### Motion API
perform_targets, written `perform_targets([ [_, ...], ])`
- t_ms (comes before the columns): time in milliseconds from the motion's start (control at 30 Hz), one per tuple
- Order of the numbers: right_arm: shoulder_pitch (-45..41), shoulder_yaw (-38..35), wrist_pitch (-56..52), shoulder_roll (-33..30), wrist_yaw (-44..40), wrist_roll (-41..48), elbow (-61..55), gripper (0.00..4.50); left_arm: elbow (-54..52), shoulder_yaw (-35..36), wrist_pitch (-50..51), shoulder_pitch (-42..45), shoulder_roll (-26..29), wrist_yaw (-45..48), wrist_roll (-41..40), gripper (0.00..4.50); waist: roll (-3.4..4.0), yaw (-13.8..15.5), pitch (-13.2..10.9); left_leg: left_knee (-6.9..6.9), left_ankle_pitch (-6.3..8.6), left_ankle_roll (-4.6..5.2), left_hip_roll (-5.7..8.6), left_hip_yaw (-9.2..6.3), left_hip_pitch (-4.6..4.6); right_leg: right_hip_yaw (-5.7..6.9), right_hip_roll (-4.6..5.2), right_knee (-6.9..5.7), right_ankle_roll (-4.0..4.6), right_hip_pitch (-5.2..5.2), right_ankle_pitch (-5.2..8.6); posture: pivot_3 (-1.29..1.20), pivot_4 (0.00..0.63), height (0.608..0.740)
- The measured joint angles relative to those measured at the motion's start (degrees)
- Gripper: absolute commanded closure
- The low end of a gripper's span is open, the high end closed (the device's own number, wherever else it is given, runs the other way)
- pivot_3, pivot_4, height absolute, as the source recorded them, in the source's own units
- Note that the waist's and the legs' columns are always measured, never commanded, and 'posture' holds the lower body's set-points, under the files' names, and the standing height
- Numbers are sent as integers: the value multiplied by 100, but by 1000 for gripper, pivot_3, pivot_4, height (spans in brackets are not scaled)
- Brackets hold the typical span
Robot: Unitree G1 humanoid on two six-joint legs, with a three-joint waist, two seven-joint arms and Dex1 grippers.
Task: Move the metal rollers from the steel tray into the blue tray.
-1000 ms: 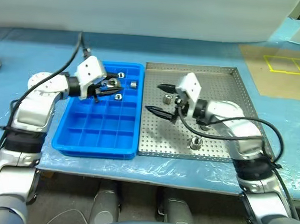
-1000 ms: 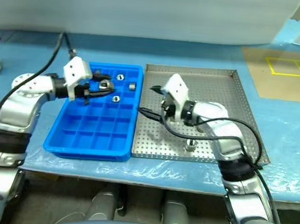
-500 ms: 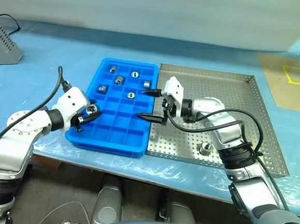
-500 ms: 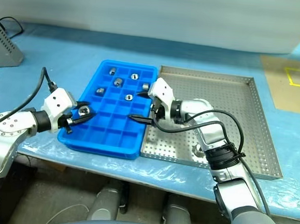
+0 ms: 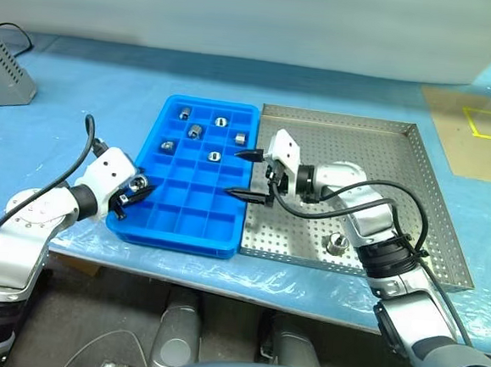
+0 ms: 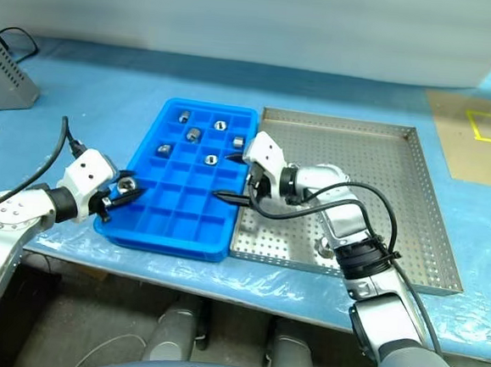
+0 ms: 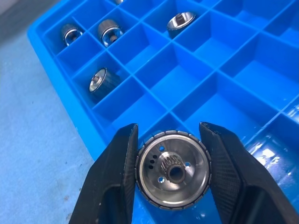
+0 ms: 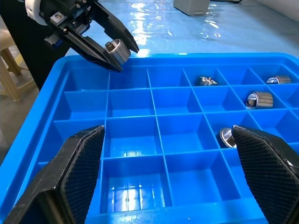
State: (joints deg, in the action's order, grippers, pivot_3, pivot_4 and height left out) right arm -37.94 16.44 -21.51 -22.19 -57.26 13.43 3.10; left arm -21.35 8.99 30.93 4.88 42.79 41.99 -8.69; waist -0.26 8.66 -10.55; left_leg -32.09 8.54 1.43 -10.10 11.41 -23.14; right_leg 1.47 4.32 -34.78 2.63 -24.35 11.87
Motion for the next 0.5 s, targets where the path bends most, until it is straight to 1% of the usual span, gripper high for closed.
perform_targets([
  [200,55,-2,0,-42,21,-33,-38,0,287,-122,-64,57,-11,-83,9,2759,-1,-1,0,0,0,0,0,0,-1,0,0,0,2,0,-1,234,150,740],
  [267,62,-2,0,-43,39,-51,-53,0,293,-177,-85,94,-20,-83,-22,2033,-1,-3,0,0,0,0,0,0,0,0,0,0,3,0,-2,233,150,740],
  [300,63,-3,0,-45,63,-57,-55,0,295,-185,-73,131,-44,-84,-46,1760,-1,-2,0,0,-1,-1,-1,0,0,0,0,-1,3,0,-2,232,150,740],
  [367,64,-3,-1,-44,85,-58,-58,0,299,-188,-62,222,-47,-101,-66,1065,-1,-4,1,0,-1,-1,0,0,1,0,0,-2,3,0,-2,229,150,740],
  [400,65,-3,-1,-45,92,-58,-58,0,304,-197,-70,263,-39,-102,-52,821,-1,-6,1,0,-1,-1,-1,0,1,0,0,-2,3,0,-2,229,150,740],
  [500,67,-4,-2,-45,126,-60,-58,0,301,-229,-77,341,-7,-21,-99,821,-1,-9,1,-1,-1,-1,0,0,0,0,0,-2,3,0,-2,216,150,740],
])
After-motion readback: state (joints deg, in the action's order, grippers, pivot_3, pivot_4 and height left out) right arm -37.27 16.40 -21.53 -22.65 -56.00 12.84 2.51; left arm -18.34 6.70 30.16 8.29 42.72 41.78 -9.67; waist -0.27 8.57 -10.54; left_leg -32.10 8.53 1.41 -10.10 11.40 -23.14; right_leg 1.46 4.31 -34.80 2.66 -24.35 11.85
